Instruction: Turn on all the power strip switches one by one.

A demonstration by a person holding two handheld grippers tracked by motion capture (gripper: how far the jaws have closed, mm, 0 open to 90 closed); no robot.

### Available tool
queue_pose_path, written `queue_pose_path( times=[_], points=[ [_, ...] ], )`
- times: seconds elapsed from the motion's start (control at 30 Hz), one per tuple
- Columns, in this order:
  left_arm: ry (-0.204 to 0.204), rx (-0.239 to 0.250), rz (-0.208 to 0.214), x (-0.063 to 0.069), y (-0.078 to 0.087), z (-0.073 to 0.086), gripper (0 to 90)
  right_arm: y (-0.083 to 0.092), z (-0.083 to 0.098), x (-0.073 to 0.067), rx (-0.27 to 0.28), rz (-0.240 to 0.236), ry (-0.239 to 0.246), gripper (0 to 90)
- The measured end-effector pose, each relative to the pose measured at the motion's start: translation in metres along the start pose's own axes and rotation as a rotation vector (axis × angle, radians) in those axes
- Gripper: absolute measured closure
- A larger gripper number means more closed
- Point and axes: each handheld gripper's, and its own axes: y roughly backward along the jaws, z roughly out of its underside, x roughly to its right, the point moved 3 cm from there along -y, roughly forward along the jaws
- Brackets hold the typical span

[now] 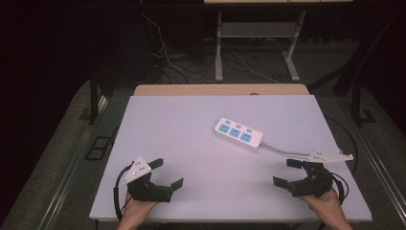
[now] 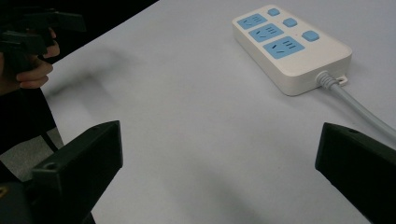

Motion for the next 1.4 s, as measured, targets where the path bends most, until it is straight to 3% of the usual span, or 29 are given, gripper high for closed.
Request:
queue_pose_path(
  times=[0.4,0.7,0.97,1.4],
  points=[
    [0.010,0.001,0.004,-0.006,-0.002,0.000,0.0,-0.001,0.002,0.000,-0.019,-0.003,0.003,0.6],
    [0.037,-0.037,0.016,-0.006,-0.005,0.000,0.0,-0.003,0.001,-0.003,-0.048,0.001,0.007,0.6],
    [0.022,-0.080,0.039,-0.004,-0.009,0.002,0.0,-0.007,0.002,-0.004,-0.095,0.011,0.006,0.7],
    [0.017,-0.095,0.057,-0.001,-0.011,0.004,0.0,-0.010,-0.008,-0.004,-0.164,0.006,0.028,0.7]
  ],
)
